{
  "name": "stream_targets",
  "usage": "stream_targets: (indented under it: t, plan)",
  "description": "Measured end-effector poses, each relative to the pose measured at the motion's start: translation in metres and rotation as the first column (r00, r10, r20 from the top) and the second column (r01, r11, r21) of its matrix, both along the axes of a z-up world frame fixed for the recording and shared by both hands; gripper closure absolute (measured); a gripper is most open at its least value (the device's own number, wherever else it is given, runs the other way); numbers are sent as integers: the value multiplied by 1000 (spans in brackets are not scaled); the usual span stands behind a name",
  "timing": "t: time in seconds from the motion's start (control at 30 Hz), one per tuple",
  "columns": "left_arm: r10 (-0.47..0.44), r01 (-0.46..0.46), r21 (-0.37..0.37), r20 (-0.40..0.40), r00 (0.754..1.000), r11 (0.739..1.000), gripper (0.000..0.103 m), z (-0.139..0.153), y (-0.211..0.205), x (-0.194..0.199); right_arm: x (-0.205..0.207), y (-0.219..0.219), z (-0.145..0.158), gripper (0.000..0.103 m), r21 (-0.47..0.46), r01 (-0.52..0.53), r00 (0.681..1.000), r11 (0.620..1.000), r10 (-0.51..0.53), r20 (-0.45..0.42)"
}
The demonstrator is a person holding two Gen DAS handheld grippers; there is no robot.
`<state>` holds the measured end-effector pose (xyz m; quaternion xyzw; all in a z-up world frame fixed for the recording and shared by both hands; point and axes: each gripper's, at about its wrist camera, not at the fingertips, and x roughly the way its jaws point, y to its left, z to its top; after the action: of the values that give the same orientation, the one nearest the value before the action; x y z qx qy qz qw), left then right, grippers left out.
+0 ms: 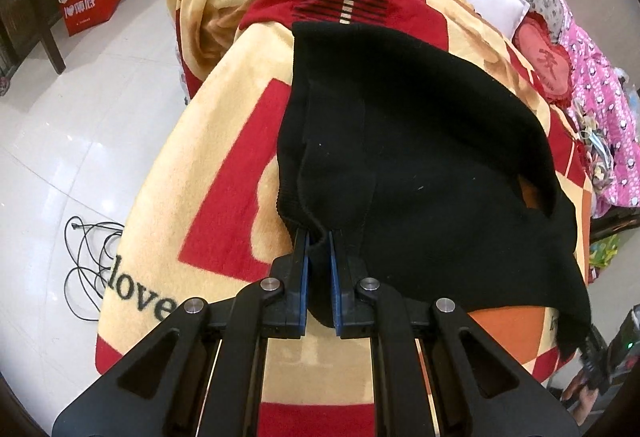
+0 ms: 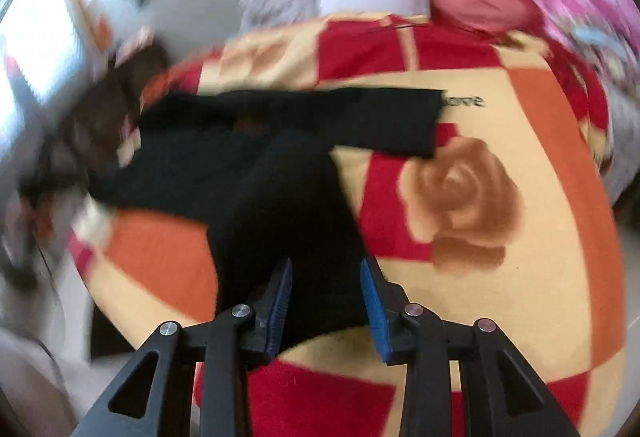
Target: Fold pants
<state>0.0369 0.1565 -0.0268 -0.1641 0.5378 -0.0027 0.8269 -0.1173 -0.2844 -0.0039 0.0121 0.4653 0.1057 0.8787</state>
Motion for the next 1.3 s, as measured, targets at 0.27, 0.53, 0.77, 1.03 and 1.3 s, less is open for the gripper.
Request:
stream_targets:
  t: [0.27, 0.53, 0.77, 1.03, 1.3]
  plan:
    - [4, -4, 5, -17, 1000, 1000, 95, -6, -2, 1, -9, -15, -23, 65, 26, 121, 993, 992, -121, 8]
    - [-2, 2, 8, -14, 1000, 1000, 95, -4, -3, -1, -5, -21, -21, 63, -1, 163, 987, 987, -163, -1]
    - [5, -4, 6, -33, 999, 1000, 95, -4, -3, 2, 7, 3, -20, 91, -76, 90, 996, 993, -89, 18]
    - [-2, 3, 5, -37, 999, 1000, 95, -7, -3, 3, 78, -54, 5, 91, -235, 264, 962, 935, -239, 131]
    - [26, -28, -22, -59, 998, 999, 93, -11, 8, 0, 107, -59, -24, 87, -190, 335, 942, 923, -329, 61]
